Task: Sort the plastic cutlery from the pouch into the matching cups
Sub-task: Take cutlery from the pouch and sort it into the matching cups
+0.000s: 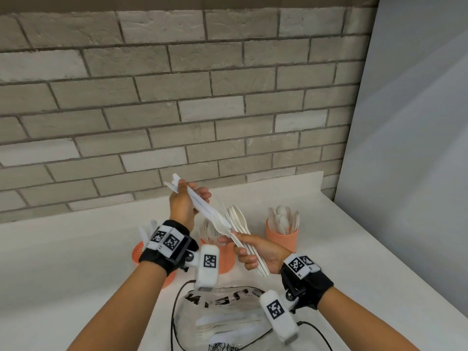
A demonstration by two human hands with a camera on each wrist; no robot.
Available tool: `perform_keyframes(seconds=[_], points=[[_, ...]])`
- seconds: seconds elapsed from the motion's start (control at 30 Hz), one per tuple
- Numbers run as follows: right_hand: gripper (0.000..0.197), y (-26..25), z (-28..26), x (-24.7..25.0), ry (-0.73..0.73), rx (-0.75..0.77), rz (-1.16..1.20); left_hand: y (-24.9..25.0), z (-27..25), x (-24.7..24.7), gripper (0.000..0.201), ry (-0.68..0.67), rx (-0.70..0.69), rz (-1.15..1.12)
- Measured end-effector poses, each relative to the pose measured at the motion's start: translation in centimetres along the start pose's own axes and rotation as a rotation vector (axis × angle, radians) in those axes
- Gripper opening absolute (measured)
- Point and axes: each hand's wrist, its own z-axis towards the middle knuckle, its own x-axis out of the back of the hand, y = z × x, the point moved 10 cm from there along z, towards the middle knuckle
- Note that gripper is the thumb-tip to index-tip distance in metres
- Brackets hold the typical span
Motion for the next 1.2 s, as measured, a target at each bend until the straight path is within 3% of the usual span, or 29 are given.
perform_keyframes(seconds=[0.13, 0.23, 0.43, 0.53, 0.63, 0.73, 0.9, 1.03, 1.2], points=[[0.031, 0.0, -0.3, 0.6, 0.03, -0.004, -0.041, 3.1, 1.6, 2.6, 0.031, 0.156, -0.031, -0.181], [0.026, -0.3, -0.4, 1.5, 0.1, 0.027, -0.025, 4.1, 2.1, 4.3, 0.024, 0.227, -0.062, -0.067], [0.028, -0.9, 0.3, 2.9, 0.289, 0.084, -0.093, 0.2, 0.1, 2.5, 0.014, 0.06, 0.064, 0.315], [0.037, -0.8, 0.6, 3.4, 0.356, 0.088, -0.12, -1.4, -1.4, 0.5, 0.016, -0.019, 0.055, 0.483], [0.033, -0.8, 0.6, 3.4, 0.39, 0.107, -0.11, -2.2, -2.5, -0.7, 0.012, -0.016, 0.024, 0.575], [0.017, -0.9, 0.4, 3.2, 0.401, 0.124, -0.103, -2.6, -3.0, -1.1, 0.017, 0.01, -0.022, 0.598], [0.028, -1.0, 0.2, 2.7, 0.396, 0.135, -0.149, -2.6, -3.4, -1.4, 0.016, 0.05, -0.078, 0.64], [0.053, -0.8, 0.0, 3.0, 0.393, 0.124, -0.161, -1.9, -2.8, -1.1, 0.012, 0.104, -0.117, 0.589], [0.042, -1.1, -0.5, 3.0, 0.389, 0.132, -0.242, -2.5, -2.4, -1.3, 0.019, 0.076, -0.084, 0.56]])
